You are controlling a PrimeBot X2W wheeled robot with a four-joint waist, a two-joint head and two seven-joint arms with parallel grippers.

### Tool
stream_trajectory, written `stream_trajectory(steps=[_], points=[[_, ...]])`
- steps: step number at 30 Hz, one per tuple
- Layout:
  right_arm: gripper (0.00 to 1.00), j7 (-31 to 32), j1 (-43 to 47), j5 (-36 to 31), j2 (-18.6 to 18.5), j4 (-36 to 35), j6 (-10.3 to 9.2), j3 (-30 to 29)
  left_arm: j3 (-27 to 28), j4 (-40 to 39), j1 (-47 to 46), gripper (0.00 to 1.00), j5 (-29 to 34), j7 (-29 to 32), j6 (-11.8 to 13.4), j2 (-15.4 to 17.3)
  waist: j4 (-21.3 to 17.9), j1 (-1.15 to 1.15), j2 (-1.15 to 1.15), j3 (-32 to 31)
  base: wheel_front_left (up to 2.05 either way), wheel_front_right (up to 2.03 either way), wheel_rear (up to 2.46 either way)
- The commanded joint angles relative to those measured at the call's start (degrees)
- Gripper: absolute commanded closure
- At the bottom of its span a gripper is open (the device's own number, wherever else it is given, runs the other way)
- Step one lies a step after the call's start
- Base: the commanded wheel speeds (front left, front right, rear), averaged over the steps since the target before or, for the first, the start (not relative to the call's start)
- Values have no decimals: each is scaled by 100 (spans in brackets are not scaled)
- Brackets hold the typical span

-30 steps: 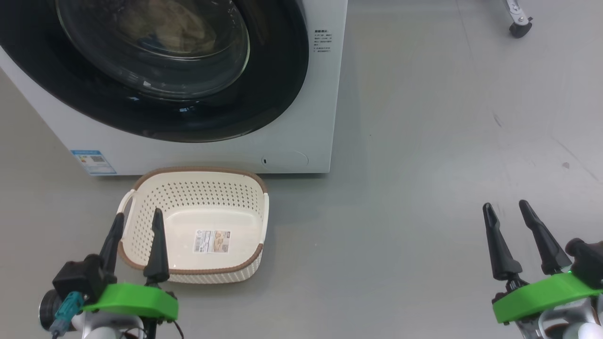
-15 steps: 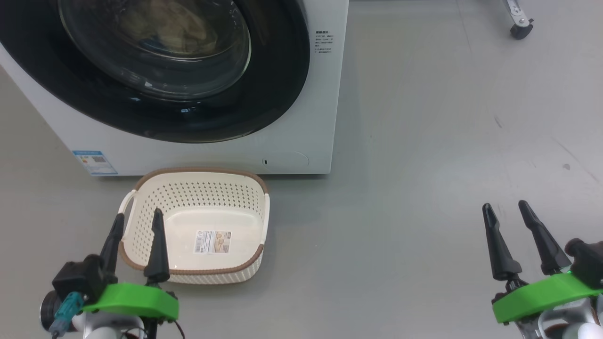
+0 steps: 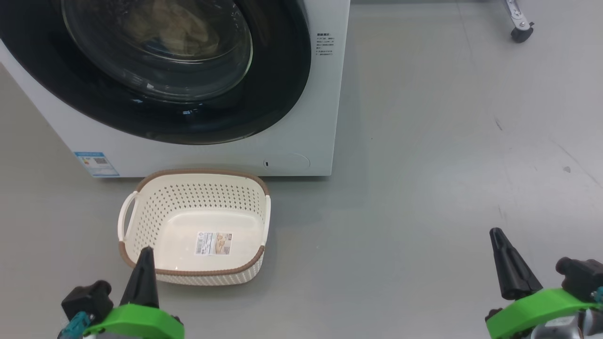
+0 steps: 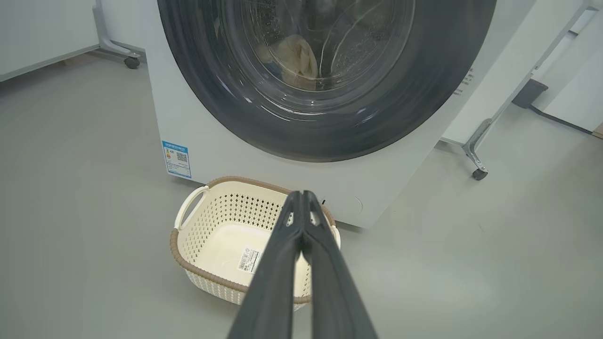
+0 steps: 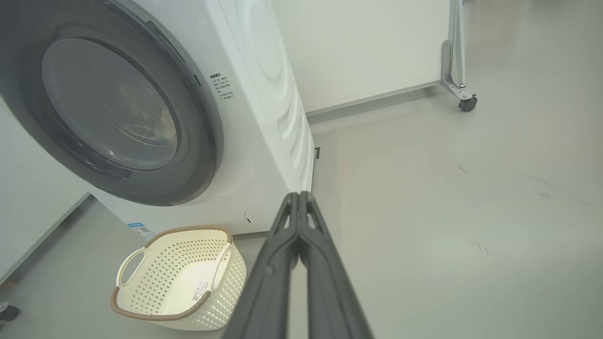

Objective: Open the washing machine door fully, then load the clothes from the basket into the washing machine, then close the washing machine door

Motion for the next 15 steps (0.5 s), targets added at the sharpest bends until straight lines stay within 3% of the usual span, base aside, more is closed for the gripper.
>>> stream_trajectory(steps=[1,15], points=[[100,40,-213,146,-73,-144,-2,-8,111,-176,-238,100,-110,18,-25,39,2,0,0,-3,0,0,0],[100,127,-353,1077,-126,17,-4,30,298,-166,-243,100,-900,229,-68,-31,22,0,0,-50,0,0,0]])
